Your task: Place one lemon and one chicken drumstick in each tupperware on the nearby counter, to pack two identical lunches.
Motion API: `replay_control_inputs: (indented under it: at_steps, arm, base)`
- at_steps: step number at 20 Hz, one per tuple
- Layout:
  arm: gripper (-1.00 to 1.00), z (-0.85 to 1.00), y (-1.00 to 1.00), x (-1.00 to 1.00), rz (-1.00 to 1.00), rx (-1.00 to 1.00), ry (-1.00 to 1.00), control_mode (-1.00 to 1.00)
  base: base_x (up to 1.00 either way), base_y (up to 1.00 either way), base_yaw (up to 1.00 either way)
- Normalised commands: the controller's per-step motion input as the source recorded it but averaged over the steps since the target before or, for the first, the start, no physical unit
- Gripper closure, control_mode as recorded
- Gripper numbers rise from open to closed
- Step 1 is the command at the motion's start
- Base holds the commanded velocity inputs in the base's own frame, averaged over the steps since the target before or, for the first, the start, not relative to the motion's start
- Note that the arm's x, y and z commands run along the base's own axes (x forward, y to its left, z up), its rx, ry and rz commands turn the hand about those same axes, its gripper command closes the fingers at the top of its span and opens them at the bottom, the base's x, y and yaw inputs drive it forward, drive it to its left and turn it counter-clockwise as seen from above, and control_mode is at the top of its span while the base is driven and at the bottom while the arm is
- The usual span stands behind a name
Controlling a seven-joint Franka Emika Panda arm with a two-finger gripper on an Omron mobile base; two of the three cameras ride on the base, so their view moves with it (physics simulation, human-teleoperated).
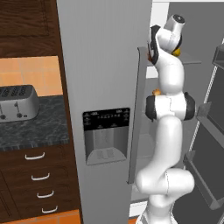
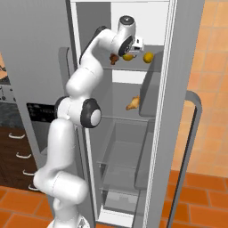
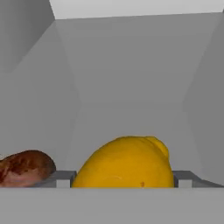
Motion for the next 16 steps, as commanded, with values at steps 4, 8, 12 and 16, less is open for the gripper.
replay_control_inputs:
  at_steps: [4, 8, 12, 16]
  arm:
    - [1.00, -0.48, 0.60, -1.00, 0.00, -0.03, -0.50, -1.00]
    - [1.00, -0.19, 0.68, -1.00, 0.00, -0.06, -0.42, -1.00]
    - [1.00, -0.21, 0.40, -1.00, 0.00, -0.05, -0.29, -1.00]
    - [1.00, 0.28, 0.15, -1.00, -0.02, 0.02, -0.07, -1.00]
  base:
    - [0.00, 0.00, 0.00]
    - [0.00, 0.00, 0.00]
    - [0.00, 0.00, 0.00]
    - [0.00, 0.00, 0.00]
